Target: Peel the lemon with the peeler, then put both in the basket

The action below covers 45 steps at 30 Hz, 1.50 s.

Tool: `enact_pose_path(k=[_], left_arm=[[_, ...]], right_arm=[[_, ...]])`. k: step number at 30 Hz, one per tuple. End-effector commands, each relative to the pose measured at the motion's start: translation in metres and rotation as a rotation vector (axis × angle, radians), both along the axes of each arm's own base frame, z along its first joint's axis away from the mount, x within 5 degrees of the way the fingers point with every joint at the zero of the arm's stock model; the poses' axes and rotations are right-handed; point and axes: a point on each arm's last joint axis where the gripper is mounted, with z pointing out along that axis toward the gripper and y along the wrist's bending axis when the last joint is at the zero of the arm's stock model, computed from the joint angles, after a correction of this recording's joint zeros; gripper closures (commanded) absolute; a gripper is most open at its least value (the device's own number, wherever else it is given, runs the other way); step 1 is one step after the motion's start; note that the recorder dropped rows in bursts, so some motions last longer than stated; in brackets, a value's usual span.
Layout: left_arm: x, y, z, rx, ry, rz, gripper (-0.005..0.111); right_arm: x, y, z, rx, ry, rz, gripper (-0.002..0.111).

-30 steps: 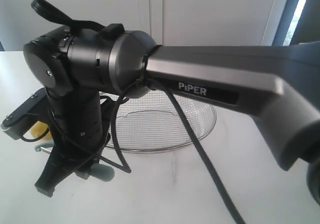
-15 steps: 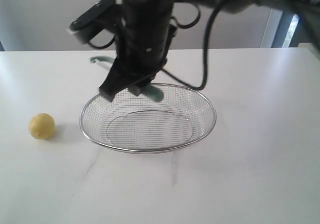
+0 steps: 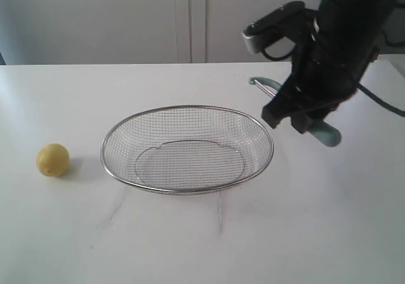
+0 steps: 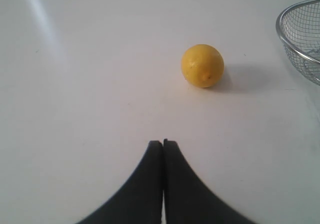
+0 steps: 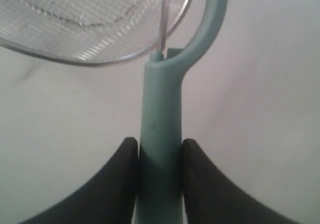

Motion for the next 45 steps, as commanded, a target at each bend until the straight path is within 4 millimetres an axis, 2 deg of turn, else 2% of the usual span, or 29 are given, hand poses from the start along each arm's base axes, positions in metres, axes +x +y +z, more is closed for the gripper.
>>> enact_pose_path(k=[1, 5, 8, 45], left_arm=[[0.0, 0.0, -0.001, -0.002, -0.003, 0.0, 0.107], [0.0, 0.0, -0.001, -0.002, -0.003, 0.0, 0.107], [0.0, 0.0, -0.001, -0.002, -0.003, 0.0, 0.107], [0.0, 0.0, 0.0, -0.003, -0.011, 0.0, 0.107]], right_arm=[[-0.012, -0.014, -0.02, -0.026, 0.053, -0.064, 0.108], [-0.016, -0.015, -0.035, -0.021, 0.08, -0.062, 0.108], [-0.017, -0.015, -0.039, -0.027, 0.09, -0.051, 0.108], [-0.013, -0.013, -0.038, -0.001, 0.044, -0.044, 0.108]])
